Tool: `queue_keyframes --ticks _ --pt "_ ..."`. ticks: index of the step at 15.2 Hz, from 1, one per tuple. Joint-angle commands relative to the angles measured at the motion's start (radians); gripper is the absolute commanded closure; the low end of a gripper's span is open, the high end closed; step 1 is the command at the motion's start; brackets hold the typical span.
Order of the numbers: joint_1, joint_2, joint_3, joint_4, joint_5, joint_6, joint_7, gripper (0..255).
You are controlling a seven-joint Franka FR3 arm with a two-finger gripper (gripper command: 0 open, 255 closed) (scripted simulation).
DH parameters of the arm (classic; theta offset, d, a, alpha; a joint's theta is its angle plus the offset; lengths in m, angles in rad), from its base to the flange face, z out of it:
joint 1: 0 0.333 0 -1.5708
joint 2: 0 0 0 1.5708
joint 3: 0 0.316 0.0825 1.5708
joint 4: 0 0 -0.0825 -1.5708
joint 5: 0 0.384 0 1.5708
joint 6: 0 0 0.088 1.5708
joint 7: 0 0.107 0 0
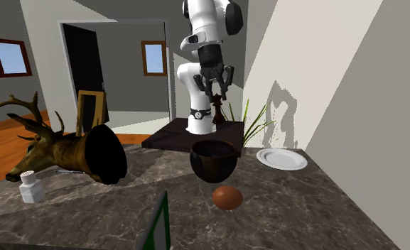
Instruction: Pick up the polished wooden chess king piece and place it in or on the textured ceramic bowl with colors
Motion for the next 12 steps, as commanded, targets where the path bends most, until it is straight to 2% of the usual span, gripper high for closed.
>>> queue_keyframes --ticks 1,12 --pt "-0.002 -0.022 -0.014 -0.027 0.004 0.001 -0.022 255" --pt "0.017 0.075 -0.010 -0.104 0.049 0.172 -0.070 255"
